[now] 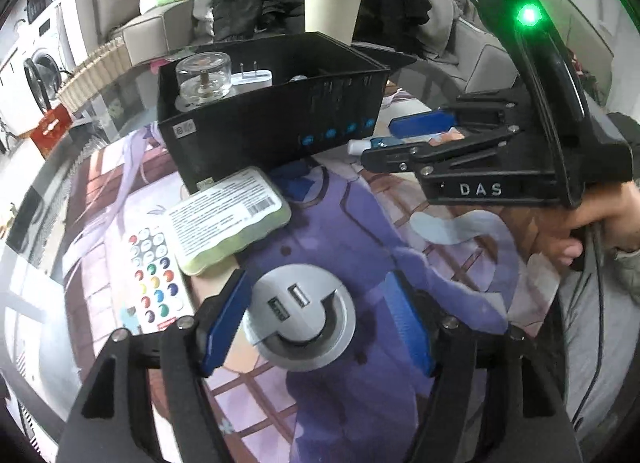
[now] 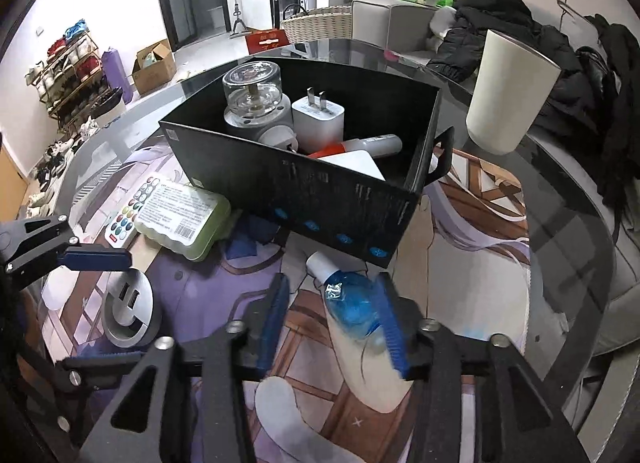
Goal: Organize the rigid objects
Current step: 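Grasp the round grey USB socket with the left tool while the right tool grasps the blue bottle, then lift the USB socket with the left tool while the right tool lifts the blue bottle toward the box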
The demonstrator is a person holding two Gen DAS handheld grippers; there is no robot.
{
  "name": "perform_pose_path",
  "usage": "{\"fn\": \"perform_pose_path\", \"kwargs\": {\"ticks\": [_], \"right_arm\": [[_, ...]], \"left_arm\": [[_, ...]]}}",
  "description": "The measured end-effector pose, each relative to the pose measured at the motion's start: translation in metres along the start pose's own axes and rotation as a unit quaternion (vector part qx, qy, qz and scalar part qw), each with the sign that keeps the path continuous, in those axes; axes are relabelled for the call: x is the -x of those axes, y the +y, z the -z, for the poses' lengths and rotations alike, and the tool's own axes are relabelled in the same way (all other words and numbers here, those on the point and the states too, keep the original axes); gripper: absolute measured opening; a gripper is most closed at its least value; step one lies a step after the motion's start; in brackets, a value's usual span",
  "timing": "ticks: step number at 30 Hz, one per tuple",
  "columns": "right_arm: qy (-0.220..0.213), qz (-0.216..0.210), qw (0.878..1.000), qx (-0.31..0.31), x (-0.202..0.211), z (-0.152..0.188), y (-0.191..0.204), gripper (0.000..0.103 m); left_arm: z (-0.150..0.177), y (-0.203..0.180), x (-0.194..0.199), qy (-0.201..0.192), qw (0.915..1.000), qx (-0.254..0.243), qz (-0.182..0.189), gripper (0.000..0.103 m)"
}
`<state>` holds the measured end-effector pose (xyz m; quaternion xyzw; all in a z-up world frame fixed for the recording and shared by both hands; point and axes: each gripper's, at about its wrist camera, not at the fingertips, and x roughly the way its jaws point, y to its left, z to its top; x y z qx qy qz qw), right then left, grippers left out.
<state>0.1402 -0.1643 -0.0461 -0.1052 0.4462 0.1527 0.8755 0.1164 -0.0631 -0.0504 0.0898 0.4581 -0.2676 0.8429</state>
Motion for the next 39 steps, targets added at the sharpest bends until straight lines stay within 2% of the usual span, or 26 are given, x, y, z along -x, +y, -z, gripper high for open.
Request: {"fn": "perform_pose_path", "kwargs": {"ticks": [4, 6, 7, 8, 10, 11, 13, 16, 18, 28, 34, 39], "right_arm": [[0.002, 0.009, 1.0, 0.004, -0.002, -0.001, -0.003, 0.048], [0.026, 0.001, 1.0, -0.01, -0.012, 0.0, -0.01, 0.049], [0.03, -0.014, 0.999, -0.028, -0.015, 0.002, -0.014, 0.049], [0.029, -0.021, 0.999, -0.04, -0.015, 0.003, -0.016, 0.048], [0.03, -0.035, 0.998, -0.038, -0.011, 0.005, -0.011, 0.032], [0.032, -0.045, 0.998, -0.041, -0.01, 0.006, -0.009, 0.031], [0.031, -0.053, 0.998, -0.033, -0.007, 0.007, 0.0, 0.031], [0.016, -0.042, 0.999, -0.003, 0.0, 0.01, 0.017, 0.03], [0.024, -0.06, 0.998, -0.009, 0.001, 0.011, 0.021, 0.03], [0.042, -0.045, 0.998, 0.024, -0.008, 0.016, 0.045, 0.032], [0.037, -0.053, 0.998, 0.021, -0.008, 0.015, 0.046, 0.03], [0.012, -0.05, 0.999, 0.017, 0.005, 0.015, 0.043, 0.03]], "left_arm": [[0.003, 0.005, -0.003, 0.008, 0.9998, 0.002, -0.019, 0.07], [0.003, 0.011, -0.004, 0.01, 0.9997, 0.009, -0.018, 0.07], [0.004, 0.014, -0.004, 0.013, 0.9997, 0.014, -0.016, 0.066], [0.005, 0.015, -0.005, 0.014, 0.9996, 0.018, -0.015, 0.056], [0.003, 0.019, -0.007, 0.015, 0.9995, 0.025, -0.012, 0.055], [0.003, 0.019, -0.007, 0.015, 0.9995, 0.024, -0.016, 0.055], [0.002, 0.021, -0.008, 0.014, 0.9993, 0.028, -0.022, 0.055], [0.001, 0.023, -0.005, 0.012, 0.999, 0.04, -0.016, 0.055], [0.0, 0.025, -0.006, 0.012, 0.9988, 0.042, -0.022, 0.055], [0.002, 0.022, -0.013, 0.02, 0.9986, 0.033, -0.037, 0.058], [0.0, 0.026, -0.01, 0.011, 0.9986, 0.043, -0.03, 0.056], [-0.002, 0.024, -0.003, -0.005, 0.9988, 0.038, -0.029, 0.056]]}}
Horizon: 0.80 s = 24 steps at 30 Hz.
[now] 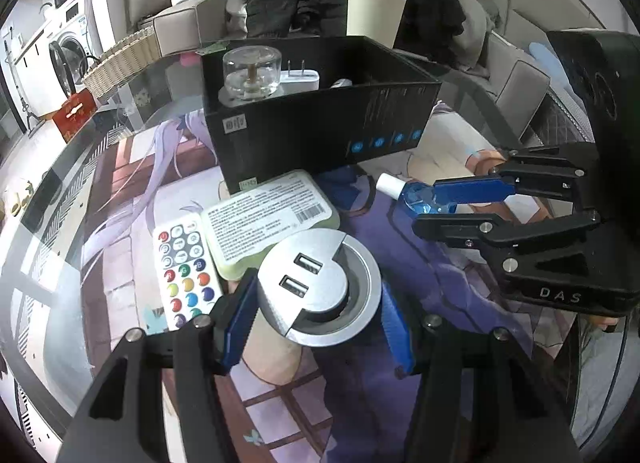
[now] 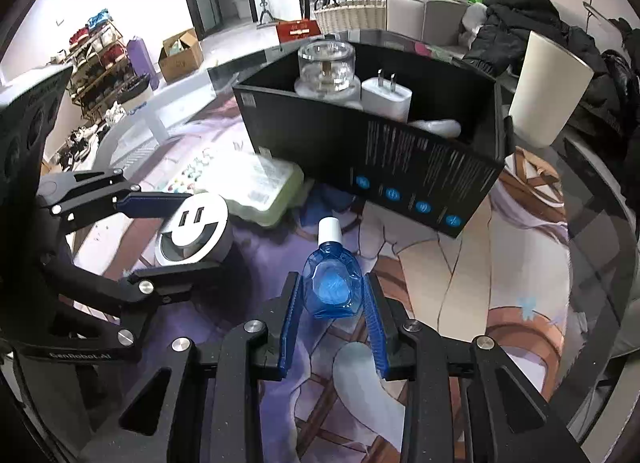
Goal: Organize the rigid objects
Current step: 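Lift the USB socket with the left tool while the right tool lifts the blue bottle toward the box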
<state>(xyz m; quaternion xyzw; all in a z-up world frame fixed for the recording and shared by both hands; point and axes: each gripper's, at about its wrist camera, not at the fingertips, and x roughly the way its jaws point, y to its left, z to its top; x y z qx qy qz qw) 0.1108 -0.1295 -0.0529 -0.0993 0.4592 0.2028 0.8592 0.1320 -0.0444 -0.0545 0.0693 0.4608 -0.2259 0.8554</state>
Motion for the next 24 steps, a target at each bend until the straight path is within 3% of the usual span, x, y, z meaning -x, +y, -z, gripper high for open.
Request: {"fn": "perform_pose_path", "kwargs": {"ticks": [5, 12, 17, 22, 24], "right_arm": [[-0.021, -0.003, 1.0, -0.006, 0.012, -0.003, 0.004, 0.03], [-0.119, 0.012, 0.993, -0.015, 0.052, -0.001, 0.007, 0.03], [-0.213, 0.033, 0.977, -0.003, 0.092, 0.001, 0.017, 0.03], [-0.313, 0.068, 0.947, 0.001, 0.13, 0.012, 0.026, 0.03], [-0.334, 0.073, 0.94, 0.0, 0.139, 0.011, 0.028, 0.03]], "left_arm": [[-0.002, 0.002, 0.008, -0.021, 0.9998, 0.006, 0.0, 0.056], [-0.011, 0.003, 0.044, -0.118, 0.9925, -0.002, -0.033, 0.056], [-0.013, 0.001, 0.072, -0.193, 0.9795, -0.013, -0.058, 0.057], [-0.015, 0.002, 0.094, -0.247, 0.966, -0.012, -0.074, 0.057], [-0.016, 0.005, 0.101, -0.265, 0.9608, -0.01, -0.08, 0.057]]}}
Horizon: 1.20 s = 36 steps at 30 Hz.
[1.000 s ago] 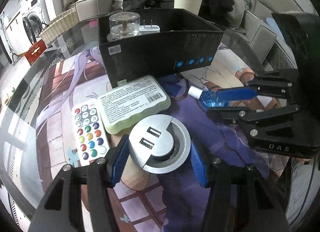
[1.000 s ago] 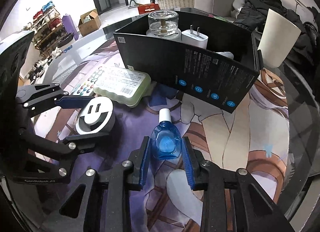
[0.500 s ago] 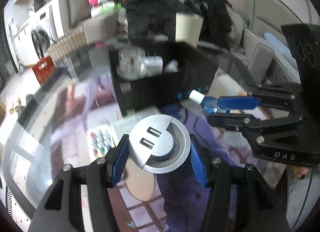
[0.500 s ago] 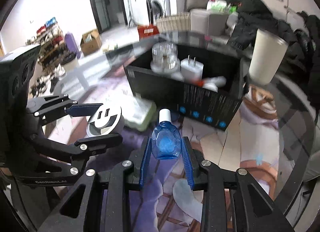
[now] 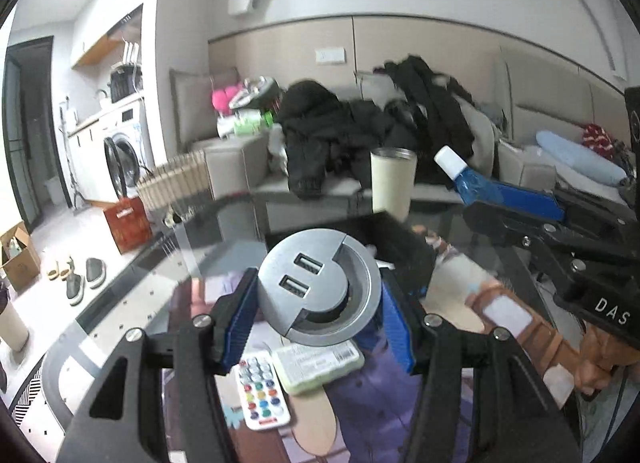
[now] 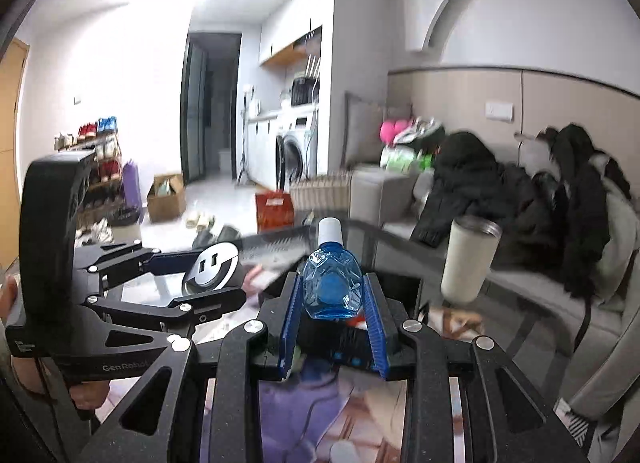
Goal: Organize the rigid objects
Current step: 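Lift the USB socket with the left tool while the right tool lifts the blue bottle toward the box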
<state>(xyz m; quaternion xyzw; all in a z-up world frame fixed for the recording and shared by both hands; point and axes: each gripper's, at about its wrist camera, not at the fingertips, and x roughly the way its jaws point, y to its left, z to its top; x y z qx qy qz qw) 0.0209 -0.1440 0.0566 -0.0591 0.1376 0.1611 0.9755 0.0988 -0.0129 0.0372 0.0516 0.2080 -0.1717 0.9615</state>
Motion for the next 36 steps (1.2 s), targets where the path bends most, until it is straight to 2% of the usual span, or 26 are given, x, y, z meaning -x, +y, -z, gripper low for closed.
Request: {"fn": "perform_pose_path", "kwargs": {"ticks": [6, 13, 17, 22, 26, 30, 36], "right_arm": [[-0.001, 0.001, 1.0, -0.012, 0.002, -0.007, -0.002, 0.03], [-0.012, 0.005, 1.0, -0.023, -0.005, -0.019, -0.007, 0.03], [-0.021, 0.01, 0.999, -0.027, -0.013, -0.029, -0.014, 0.03], [-0.019, 0.022, 0.999, -0.026, -0.035, -0.038, -0.024, 0.03], [-0.017, 0.028, 0.999, -0.024, -0.053, -0.044, -0.03, 0.03], [-0.014, 0.037, 0.999, -0.023, -0.071, -0.045, -0.036, 0.03], [0.042, 0.032, 0.998, -0.031, -0.103, -0.035, -0.042, 0.03]], "left_arm": [[-0.02, 0.007, 0.006, -0.045, 0.9989, 0.002, -0.012, 0.057], [-0.041, 0.018, -0.01, -0.051, 0.9984, 0.019, -0.015, 0.057], [-0.052, 0.02, -0.023, -0.065, 0.9976, 0.011, -0.023, 0.057], [-0.064, 0.028, -0.054, -0.051, 0.9982, 0.026, -0.019, 0.057], [-0.071, 0.036, -0.073, -0.057, 0.9975, 0.03, -0.027, 0.057], [-0.072, 0.041, -0.094, -0.04, 0.998, 0.039, -0.031, 0.057], [-0.063, 0.036, -0.116, 0.009, 0.9989, 0.044, -0.016, 0.057]]}}
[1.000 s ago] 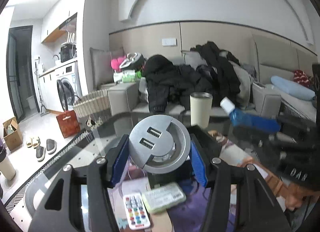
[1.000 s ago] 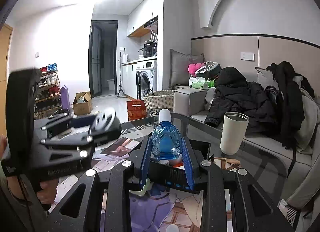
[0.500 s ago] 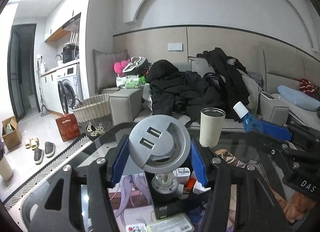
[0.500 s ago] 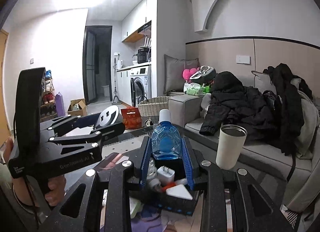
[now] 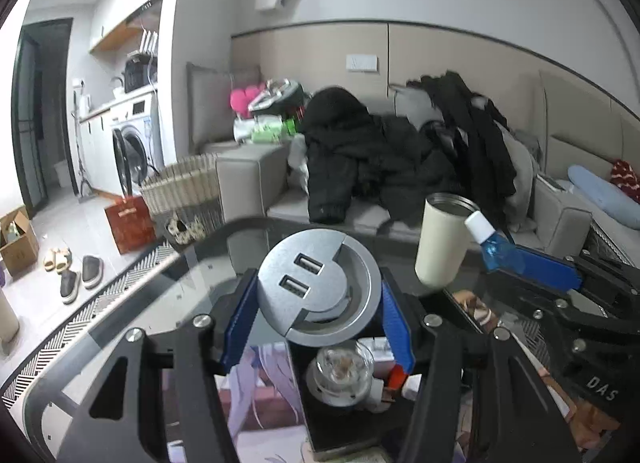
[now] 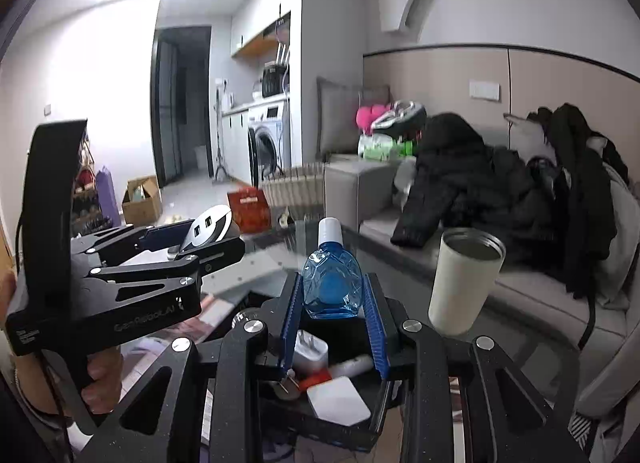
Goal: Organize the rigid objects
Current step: 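Lift the USB socket with the left tool while the right tool lifts the blue bottle toward the box, then lower both held items into the black box and open both tools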
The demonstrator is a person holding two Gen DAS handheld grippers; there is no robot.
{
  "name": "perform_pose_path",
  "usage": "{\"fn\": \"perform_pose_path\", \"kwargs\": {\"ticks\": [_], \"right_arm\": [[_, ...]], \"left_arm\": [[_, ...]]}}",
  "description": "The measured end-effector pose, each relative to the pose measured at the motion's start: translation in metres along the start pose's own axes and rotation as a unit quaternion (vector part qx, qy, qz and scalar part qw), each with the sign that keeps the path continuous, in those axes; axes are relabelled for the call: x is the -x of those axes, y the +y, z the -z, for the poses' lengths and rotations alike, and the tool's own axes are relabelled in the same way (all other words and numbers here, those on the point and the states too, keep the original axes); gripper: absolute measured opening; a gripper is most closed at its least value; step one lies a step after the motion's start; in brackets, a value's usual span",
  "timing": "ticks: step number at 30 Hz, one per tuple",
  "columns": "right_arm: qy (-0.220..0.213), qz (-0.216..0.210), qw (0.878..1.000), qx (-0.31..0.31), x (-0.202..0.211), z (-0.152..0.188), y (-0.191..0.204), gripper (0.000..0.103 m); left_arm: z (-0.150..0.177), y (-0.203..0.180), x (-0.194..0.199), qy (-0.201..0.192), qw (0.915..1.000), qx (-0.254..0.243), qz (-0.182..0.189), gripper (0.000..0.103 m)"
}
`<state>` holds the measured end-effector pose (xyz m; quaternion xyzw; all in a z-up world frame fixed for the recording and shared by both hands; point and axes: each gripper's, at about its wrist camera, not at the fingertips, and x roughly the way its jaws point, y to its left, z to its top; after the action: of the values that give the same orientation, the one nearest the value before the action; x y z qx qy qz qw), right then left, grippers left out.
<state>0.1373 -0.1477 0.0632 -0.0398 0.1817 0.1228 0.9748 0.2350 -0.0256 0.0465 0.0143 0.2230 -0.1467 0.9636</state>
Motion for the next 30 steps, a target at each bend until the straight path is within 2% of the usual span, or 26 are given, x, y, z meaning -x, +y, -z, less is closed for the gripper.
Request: {"fn": "perform_pose_path", "kwargs": {"ticks": [4, 8, 11, 18, 30], "right_arm": [[0.034, -0.002, 0.999, -0.01, -0.017, 0.004, -0.006, 0.03], [0.088, -0.009, 0.996, -0.021, -0.036, 0.01, -0.012, 0.03], [0.13, -0.014, 0.991, -0.029, -0.052, 0.019, -0.015, 0.03], [0.202, -0.025, 0.978, -0.047, -0.078, 0.035, -0.023, 0.03], [0.218, -0.026, 0.975, -0.039, -0.083, 0.042, -0.015, 0.03]], "left_arm": [[0.004, -0.006, -0.017, 0.043, 0.999, 0.003, 0.013, 0.057], [0.008, -0.013, -0.028, 0.074, 0.9971, -0.002, 0.017, 0.057], [0.012, -0.018, -0.038, 0.116, 0.9926, 0.005, 0.036, 0.057], [0.02, -0.024, -0.048, 0.15, 0.988, -0.006, 0.038, 0.057], [0.025, -0.026, -0.047, 0.16, 0.9862, -0.015, 0.042, 0.057]]}}
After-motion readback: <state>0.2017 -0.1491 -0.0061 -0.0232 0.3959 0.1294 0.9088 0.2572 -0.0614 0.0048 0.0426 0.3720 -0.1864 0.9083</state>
